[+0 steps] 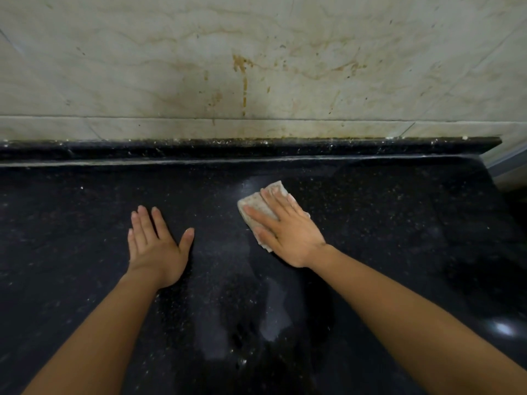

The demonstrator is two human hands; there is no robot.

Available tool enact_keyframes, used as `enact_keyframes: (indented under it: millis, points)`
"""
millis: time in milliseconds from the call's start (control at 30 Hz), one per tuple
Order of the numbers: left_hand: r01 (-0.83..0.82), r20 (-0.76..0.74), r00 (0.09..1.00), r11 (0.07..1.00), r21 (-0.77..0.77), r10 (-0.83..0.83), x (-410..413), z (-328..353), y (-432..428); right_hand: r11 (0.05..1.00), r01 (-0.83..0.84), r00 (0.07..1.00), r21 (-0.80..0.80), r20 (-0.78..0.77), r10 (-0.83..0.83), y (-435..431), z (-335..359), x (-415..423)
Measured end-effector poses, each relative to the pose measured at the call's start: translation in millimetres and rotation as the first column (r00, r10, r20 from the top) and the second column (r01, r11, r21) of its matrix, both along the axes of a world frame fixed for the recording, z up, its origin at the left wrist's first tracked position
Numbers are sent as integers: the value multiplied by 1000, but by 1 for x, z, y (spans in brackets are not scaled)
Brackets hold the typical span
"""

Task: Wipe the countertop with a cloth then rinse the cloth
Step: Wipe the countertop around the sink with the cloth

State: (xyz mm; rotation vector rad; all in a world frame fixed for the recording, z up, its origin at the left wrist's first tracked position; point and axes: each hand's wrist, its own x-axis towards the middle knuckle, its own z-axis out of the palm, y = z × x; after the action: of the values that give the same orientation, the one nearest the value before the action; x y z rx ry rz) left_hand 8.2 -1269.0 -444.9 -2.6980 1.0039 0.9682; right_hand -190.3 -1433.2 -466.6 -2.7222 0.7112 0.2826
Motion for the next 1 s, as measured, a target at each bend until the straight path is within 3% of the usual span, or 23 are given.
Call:
enact_keyframes:
  millis: [100,233,400,567,667,767,900,1000]
  points:
    - [-2,2,1000,1000,-1,2,0,-1,-1,997,53,998,-55,-21,-54,-16,1,-30]
    - [-2,-3,1000,1000,-21,2,1,-1,1,933,337,937,-124,-48,-345,-45,-2,-76]
    - [-3,10,1000,999,-38,4,1,-3,1,681,725,685,-101,0,-729,-76,2,-96]
    - [-13,15,1000,999,-52,14,2,-6,1,465,882,468,-76,17,-884,-83,-5,-39]
    - [-13,12,1000,998,-61,14,3,-7,1,523,848,525,-82,3,-851,-72,-5,-6]
    - [-15,8,1000,998,-67,15,2,-8,1,691,716,692,-101,-29,-721,-42,-5,27]
    - [-12,3,1000,998,-60,12,3,-6,2,945,327,945,-16,0,-328,-22,1,33]
    - [-12,-5,1000,998,-65,12,4,-7,3,993,102,992,-67,-63,-106,-51,9,1]
